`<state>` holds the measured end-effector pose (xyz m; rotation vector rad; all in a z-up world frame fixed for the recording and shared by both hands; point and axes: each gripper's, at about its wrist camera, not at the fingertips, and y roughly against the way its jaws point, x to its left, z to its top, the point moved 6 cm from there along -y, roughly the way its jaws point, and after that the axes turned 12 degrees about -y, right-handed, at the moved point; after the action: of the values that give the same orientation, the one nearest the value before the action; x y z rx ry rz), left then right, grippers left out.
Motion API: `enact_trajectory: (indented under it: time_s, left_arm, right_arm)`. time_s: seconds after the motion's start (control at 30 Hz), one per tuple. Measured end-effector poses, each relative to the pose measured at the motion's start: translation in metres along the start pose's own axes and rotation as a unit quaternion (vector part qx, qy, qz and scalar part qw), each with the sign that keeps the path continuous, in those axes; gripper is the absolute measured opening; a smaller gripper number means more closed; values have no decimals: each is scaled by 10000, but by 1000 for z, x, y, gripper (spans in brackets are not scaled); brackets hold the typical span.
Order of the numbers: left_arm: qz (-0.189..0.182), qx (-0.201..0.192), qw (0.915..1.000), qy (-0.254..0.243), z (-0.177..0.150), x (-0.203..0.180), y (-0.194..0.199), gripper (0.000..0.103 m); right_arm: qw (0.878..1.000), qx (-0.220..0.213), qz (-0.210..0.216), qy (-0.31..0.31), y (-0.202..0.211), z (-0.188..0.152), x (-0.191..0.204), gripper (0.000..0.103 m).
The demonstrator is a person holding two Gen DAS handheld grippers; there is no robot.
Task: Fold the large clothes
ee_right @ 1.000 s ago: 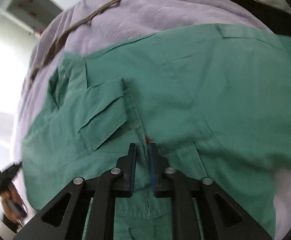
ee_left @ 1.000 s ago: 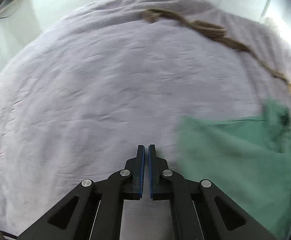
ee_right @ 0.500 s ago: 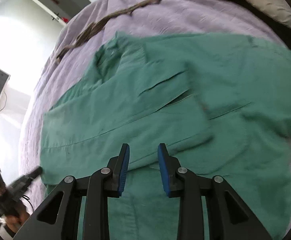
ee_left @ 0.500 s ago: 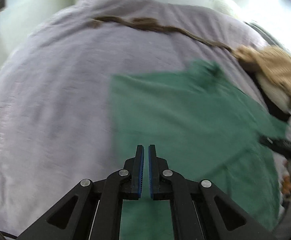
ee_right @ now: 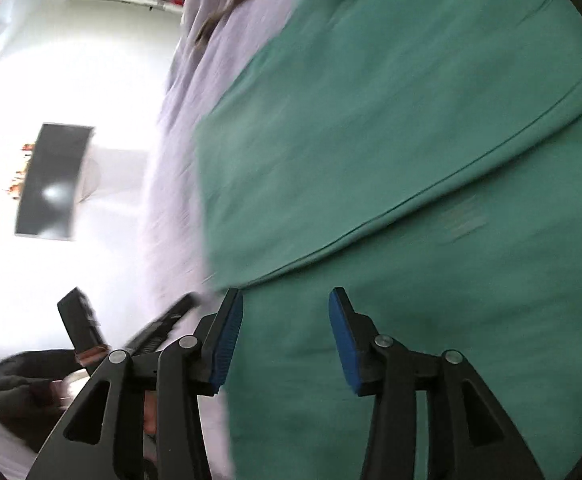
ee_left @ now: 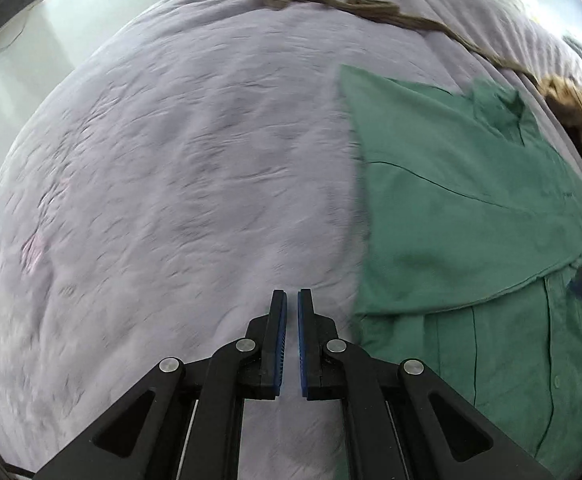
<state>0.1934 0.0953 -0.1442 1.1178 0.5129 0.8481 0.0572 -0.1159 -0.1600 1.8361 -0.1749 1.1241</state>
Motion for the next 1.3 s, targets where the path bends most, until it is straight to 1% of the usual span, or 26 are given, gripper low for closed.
enact_trajectory:
  time_s: [0.07,0.1,0.2,0.23,0.27,0.3,0.4,0.5,0.6,0.7,0.73,0.77,0.8,0.83,0.87,0.93,1.0,1.07,1.1,1.13,1.2,1.23,1.27,1.3]
  left_arm:
    - [25,33,10000,35,-7,1,4,6]
    - [25,47,10000,58,-11,3,6,6]
    - [-17,92,9998,174,-26,7,9,6]
    - [-23,108,9997,202,-30,7,10,6]
    - [-32,133,9996,256,-35,11,11,6]
    - [-32,141,9994,299,-38,13,12,6]
    - [-71,165,9988,460,-49,21,18,6]
    - [-122,186,9983,536,-56,27,20,6]
    - [-144,204,9982,549,-61,30,22,7]
    - [-133,161,9988,438,-62,27,27,7]
    - [-126,139,9991,389,-62,26,30,7]
    - [-131,129,9992,359,-62,25,32,7]
    - [-151,112,9993,318,-62,23,33,7]
    - [-181,103,9994,289,-61,19,35,7]
    - [-209,106,9993,275,-60,17,35,7]
    - [-351,123,9991,220,-56,7,35,7]
    - [-479,105,9987,131,-55,-4,37,7]
    - [-566,80,9984,-20,-55,-16,40,7]
    - [-608,60,9981,-73,-54,-21,41,7]
    - [-656,58,9977,-127,-54,-27,41,7]
    - [-825,77,9964,-195,-54,-40,41,7]
    - [-890,96,9957,-227,-55,-47,41,41]
    - [-906,140,9954,-271,-55,-53,40,78]
    - [-840,116,9960,-270,-55,-57,40,99]
  right_arm:
    - [9994,138,258,-204,-32,-9,12,48]
    - [9987,131,347,-349,-47,-10,16,48]
    - [9965,-38,453,-699,-69,-5,20,48]
    - [9959,-68,512,-741,-72,-4,22,45]
    - [9954,-4,616,-737,-76,-5,28,15]
    - [9956,68,631,-686,-80,-7,33,3]
    - [9977,195,484,-434,-95,-15,46,3]
    - [9989,230,111,-389,-113,-19,41,3]
    - [9985,291,43,-456,-108,-25,37,4]
    - [9986,447,-251,-95,-92,-38,41,10]
    - [9985,434,-324,16,-84,-41,41,17]
    - [9983,402,-397,113,-74,-48,42,34]
    - [9978,320,-530,220,-60,-52,40,45]
    - [9973,226,-625,310,-47,-56,37,64]
    - [9966,116,-714,406,-34,-61,34,66]
    - [9937,-76,-976,540,-9,-67,25,66]
    - [9908,-286,-1209,539,16,-76,11,67]
    - [9889,-458,-1349,424,35,-83,-2,74]
    - [9885,-559,-1377,295,46,-87,-11,75]
    - [9881,-637,-1386,175,54,-81,-20,76]
    - [9863,-838,-1419,-100,69,-83,-35,77]
    - [9852,-920,-1429,-206,76,-84,-40,78]
    - [9844,-999,-1419,-303,83,-85,-45,80]
    - [9836,-1073,-1400,-388,90,-85,-50,80]
